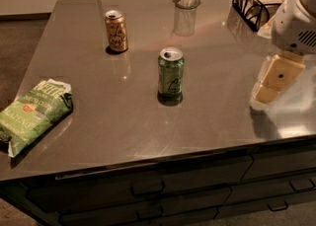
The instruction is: Knock green can over
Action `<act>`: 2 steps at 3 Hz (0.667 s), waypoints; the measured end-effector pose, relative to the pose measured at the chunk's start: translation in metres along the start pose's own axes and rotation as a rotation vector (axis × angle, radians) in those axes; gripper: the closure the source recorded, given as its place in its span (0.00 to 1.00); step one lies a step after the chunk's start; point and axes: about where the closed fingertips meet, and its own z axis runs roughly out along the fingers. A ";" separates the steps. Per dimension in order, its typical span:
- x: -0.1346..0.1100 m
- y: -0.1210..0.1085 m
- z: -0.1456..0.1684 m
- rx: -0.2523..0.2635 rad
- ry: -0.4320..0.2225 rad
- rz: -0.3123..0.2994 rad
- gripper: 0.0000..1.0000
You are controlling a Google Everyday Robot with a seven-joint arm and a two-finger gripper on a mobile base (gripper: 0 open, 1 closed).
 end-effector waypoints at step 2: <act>-0.033 -0.017 0.040 -0.059 -0.134 0.085 0.00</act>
Offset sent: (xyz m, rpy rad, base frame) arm 0.0507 0.0549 -0.0326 0.2997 0.0346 -0.0293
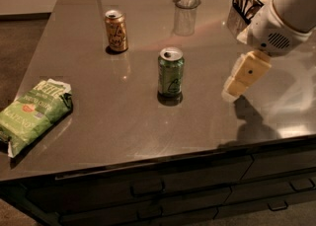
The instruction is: Knock green can over
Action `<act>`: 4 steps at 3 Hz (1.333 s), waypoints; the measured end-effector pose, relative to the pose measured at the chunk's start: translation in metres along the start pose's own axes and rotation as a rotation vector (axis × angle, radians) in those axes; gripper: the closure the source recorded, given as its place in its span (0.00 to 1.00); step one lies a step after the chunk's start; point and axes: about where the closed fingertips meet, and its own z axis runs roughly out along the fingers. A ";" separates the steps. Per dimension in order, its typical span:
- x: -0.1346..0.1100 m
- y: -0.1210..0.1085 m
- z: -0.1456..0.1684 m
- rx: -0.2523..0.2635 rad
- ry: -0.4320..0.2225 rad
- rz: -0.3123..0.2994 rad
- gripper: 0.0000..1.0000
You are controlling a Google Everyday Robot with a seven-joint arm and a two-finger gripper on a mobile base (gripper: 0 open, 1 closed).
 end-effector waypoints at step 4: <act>-0.109 0.005 0.088 -0.103 -0.287 0.066 0.00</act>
Offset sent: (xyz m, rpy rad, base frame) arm 0.0443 0.1078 -0.0216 0.2714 -0.0170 0.0578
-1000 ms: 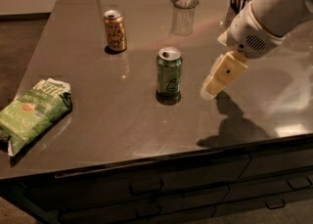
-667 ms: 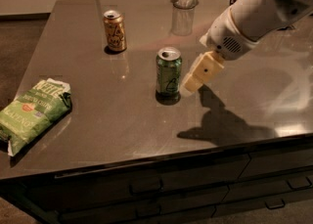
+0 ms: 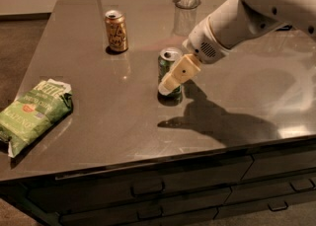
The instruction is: Knock green can over
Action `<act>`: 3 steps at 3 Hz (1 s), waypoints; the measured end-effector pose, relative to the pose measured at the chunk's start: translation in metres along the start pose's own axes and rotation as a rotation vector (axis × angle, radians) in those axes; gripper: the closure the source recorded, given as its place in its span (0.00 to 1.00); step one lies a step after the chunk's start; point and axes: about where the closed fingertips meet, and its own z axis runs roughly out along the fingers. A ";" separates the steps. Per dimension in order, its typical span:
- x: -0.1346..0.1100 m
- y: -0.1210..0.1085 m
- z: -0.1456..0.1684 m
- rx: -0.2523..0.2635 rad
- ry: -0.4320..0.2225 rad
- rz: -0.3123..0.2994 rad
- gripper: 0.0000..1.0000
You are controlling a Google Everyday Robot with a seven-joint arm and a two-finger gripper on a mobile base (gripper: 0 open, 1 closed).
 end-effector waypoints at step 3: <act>-0.019 0.000 0.011 -0.024 -0.003 0.015 0.64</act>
Offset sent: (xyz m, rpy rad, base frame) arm 0.0137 0.0253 -0.0047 0.0726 0.0209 -0.0047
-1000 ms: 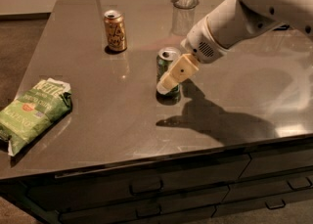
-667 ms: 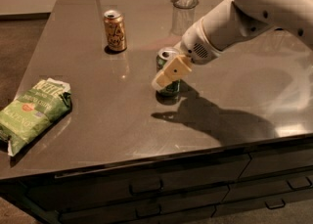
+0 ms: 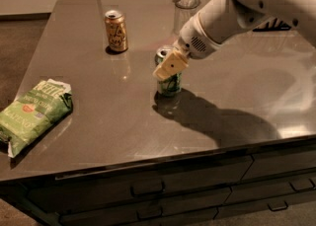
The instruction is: Knock green can over
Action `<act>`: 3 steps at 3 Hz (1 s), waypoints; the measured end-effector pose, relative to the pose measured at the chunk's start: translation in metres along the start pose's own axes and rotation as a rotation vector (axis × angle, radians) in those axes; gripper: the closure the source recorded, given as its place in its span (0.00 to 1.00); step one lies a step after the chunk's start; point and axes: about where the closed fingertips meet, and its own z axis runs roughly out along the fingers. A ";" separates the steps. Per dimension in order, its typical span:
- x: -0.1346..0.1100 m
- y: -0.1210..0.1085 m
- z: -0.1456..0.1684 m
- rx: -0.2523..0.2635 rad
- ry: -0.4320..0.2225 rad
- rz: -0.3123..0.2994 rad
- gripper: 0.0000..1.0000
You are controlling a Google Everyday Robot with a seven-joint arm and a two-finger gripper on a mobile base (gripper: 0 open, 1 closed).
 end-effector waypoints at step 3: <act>-0.008 -0.012 -0.034 -0.035 0.414 -0.202 1.00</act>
Offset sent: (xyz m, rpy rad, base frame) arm -0.0376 -0.0536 0.0363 -0.5868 0.2653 0.2484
